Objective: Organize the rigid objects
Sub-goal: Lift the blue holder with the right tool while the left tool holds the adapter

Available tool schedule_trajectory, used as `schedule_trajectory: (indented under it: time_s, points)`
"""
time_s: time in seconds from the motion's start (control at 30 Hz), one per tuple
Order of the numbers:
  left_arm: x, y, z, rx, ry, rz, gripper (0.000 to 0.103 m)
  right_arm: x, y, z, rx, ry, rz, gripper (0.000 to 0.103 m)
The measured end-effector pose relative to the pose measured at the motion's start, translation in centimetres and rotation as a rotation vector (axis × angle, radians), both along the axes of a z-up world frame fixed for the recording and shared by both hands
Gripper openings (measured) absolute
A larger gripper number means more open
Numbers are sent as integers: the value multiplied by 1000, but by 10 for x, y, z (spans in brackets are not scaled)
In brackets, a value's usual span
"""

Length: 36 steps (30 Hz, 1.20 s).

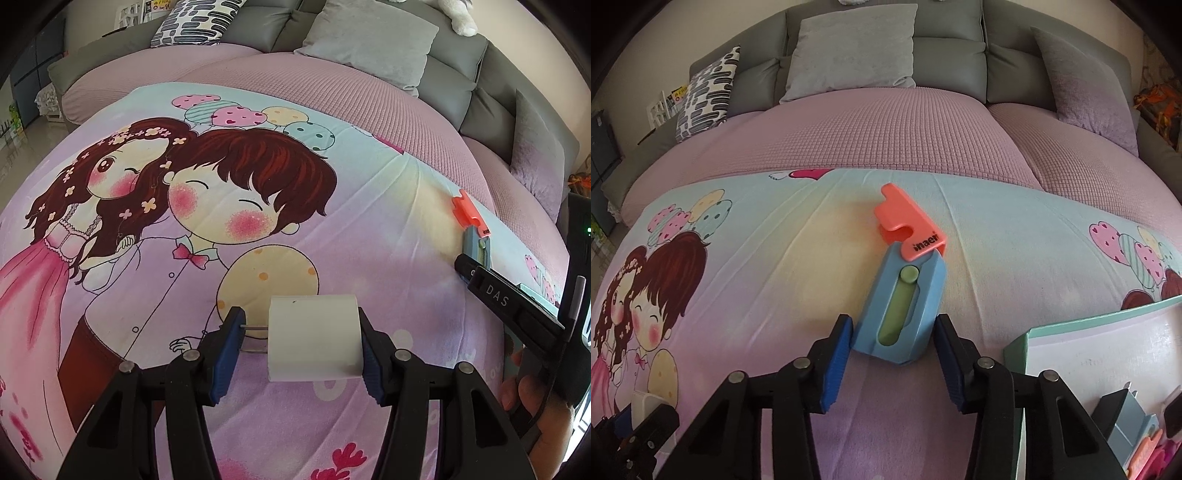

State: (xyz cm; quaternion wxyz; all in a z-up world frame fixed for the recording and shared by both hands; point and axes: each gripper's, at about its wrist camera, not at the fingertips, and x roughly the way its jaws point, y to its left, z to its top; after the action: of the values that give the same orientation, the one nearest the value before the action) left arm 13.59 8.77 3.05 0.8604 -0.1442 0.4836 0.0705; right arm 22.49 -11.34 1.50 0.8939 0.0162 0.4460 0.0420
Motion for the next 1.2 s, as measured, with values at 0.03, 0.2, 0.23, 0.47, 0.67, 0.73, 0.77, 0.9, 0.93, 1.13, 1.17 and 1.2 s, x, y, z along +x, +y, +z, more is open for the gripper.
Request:
schedule_trajectory:
  time_s: [0.03,0.2,0.23,0.47,0.67,0.73,0.77,0.9,0.93,1.13,1.17,1.2]
  points:
    - [0,-1,0,0,-1,-3,59,-4,-1,1,13,-1,3,46]
    - [-1,-2,3,5,-5,-2,59,-34,-7,6,73,-17,12,46]
    - [-2,-2,3,6,-6,-2,59,-40,-8,9,79,-28,11,46]
    - [-2,-12,12,26,-18,-28,59,-85,-18,32,128,-99,-10,43]
    - [-3,-25,21,59,-34,-52,59,-114,-28,39,156,-100,-43,43]
    - [-3,-29,24,71,-37,-62,59,-123,-32,44,166,-114,-51,43]
    - [-3,-31,25,77,-38,-67,59,-128,-35,47,177,-122,-55,42]
    - [-3,-42,30,100,-48,-90,59,-136,-42,58,181,-164,-54,41]
    - [-3,-45,31,106,-51,-96,59,-137,-44,59,181,-174,-56,41]
    - [-1,-62,34,137,-56,-135,59,-127,-54,42,193,-110,-67,39]
    - [0,-64,33,140,-53,-142,59,-125,-56,36,202,-83,-69,39]
    - [1,-66,33,144,-50,-149,59,-123,-57,31,212,-59,-65,39]
